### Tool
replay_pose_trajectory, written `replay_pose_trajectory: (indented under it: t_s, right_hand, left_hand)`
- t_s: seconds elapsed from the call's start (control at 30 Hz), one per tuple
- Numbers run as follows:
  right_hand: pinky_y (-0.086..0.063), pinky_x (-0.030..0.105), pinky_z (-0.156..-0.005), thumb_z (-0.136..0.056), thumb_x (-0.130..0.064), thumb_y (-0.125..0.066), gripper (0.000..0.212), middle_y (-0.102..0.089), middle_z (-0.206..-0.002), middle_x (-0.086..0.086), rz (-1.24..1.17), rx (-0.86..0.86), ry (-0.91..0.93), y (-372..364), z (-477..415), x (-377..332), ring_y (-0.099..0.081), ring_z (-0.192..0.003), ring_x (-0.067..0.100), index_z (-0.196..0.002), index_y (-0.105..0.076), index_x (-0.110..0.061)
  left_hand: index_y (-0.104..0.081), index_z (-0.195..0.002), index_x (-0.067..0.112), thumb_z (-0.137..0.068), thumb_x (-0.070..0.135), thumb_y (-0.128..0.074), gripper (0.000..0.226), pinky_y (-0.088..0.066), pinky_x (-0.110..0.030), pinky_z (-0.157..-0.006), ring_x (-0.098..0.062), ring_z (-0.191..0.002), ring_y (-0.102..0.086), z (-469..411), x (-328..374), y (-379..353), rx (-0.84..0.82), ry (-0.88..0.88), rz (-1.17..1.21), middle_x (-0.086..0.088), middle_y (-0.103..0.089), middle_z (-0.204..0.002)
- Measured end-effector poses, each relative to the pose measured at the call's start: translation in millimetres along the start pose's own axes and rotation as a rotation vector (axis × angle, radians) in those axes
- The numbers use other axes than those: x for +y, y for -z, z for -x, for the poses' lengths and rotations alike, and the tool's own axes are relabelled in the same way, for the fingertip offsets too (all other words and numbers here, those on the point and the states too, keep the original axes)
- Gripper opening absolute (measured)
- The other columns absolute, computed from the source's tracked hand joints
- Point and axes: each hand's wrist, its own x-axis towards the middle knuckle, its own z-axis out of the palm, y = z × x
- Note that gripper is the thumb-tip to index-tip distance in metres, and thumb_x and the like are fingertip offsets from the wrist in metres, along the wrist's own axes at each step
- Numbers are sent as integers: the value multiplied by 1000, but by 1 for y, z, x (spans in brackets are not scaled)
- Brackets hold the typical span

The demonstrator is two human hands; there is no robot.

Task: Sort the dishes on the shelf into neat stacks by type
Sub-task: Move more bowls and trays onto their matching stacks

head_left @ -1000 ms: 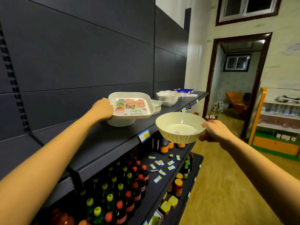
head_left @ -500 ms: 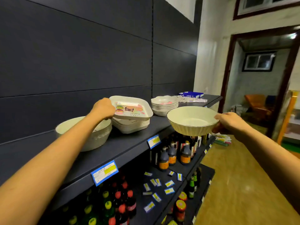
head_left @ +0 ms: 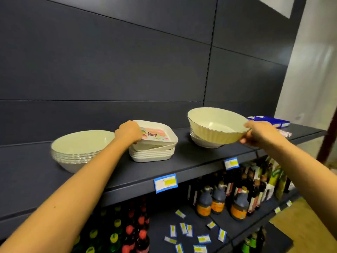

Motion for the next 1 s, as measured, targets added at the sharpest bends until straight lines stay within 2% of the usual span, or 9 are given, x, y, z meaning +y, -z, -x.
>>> replay_pose_trajectory:
  t_s: [0.07, 0.17, 0.3, 0.47, 0.7, 0.8, 0.9, 0.97, 1.0]
  right_hand:
    - [-42, 25, -54, -90, -10, -37, 24, -55, -30, 3, -1, -65, 47, -11, -12, -4, -55, -31, 9, -75, -56, -5]
    - [-40, 22, -48, -89, -11, -38, 23, -56, -31, 4, -7, -152, 106, -35, -20, -14, -54, -47, 20, -76, -56, -4]
    - [-41, 17, -41, -91, -11, -39, 22, -56, -31, 4, -50, -270, 174, -82, -19, -32, -54, -32, 10, -82, -57, -3]
    - [-42, 22, -46, -89, -15, -40, 29, -65, -68, 18, -74, -435, 218, -160, -2, -54, -56, -50, 19, -98, -63, 0]
    - [-45, 24, -47, -91, -14, -35, 24, -62, -66, 16, -31, -572, 239, -261, 33, -74, -56, -49, 21, -83, -55, -4]
    - [-55, 37, -73, -92, -21, -36, 27, -63, -63, 12, 76, -532, 287, -287, 41, -72, -61, -59, 27, -72, -50, -9]
    - [-47, 39, -87, -92, -35, -34, 33, -68, -97, 16, 311, -415, 406, -299, 46, -68, -62, -97, 35, -75, -50, -11]
    - [-44, 40, -89, -94, -40, -32, 35, -62, -118, 17, 419, -388, 441, -299, 49, -67, -56, -104, 35, -89, -52, -12]
    - [-42, 40, -92, -95, -39, -32, 36, -57, -126, 18, 447, -406, 446, -299, 51, -66, -54, -107, 35, -99, -54, -10]
  left_hand:
    - [-58, -118, 2, -90, 8, -46, 31, -44, -37, -93, -33, -118, -54, 3, -1, -2, 47, 26, -105, -15, -59, -126]
    - [-61, -111, 3, -91, 9, -47, 25, -40, -32, -77, -31, -108, -60, 5, -2, -1, 136, -9, -240, -14, -64, -117]
    - [-59, -113, 4, -94, 13, -42, 28, -41, -36, -87, -33, -110, -57, 12, -22, 14, 303, -74, -384, -16, -64, -117]
    - [-59, -112, 3, -96, 19, -38, 32, -41, -41, -87, -35, -107, -54, 33, -103, 38, 523, -10, -363, -17, -62, -114]
    - [-55, -113, -1, -98, 29, -38, 38, -40, -36, -80, -34, -101, -55, 66, -184, 53, 419, 231, 121, -19, -61, -117]
    - [-52, -121, 2, -99, 41, -31, 50, -41, -39, -99, -34, -113, -53, 72, -196, 51, 270, 331, 405, -17, -57, -127]
    - [-50, -108, 12, -95, 53, -29, 48, -37, -48, -109, -32, -117, -52, 71, -200, 49, 166, 377, 674, -14, -55, -127]
    - [-48, -100, 19, -96, 52, -28, 39, -34, -46, -113, -26, -107, -51, 72, -194, 49, 98, 355, 781, -7, -56, -105]
    - [-52, -108, 20, -97, 50, -27, 40, -32, -43, -115, -23, -105, -48, 71, -190, 48, 58, 328, 818, -3, -54, -98]
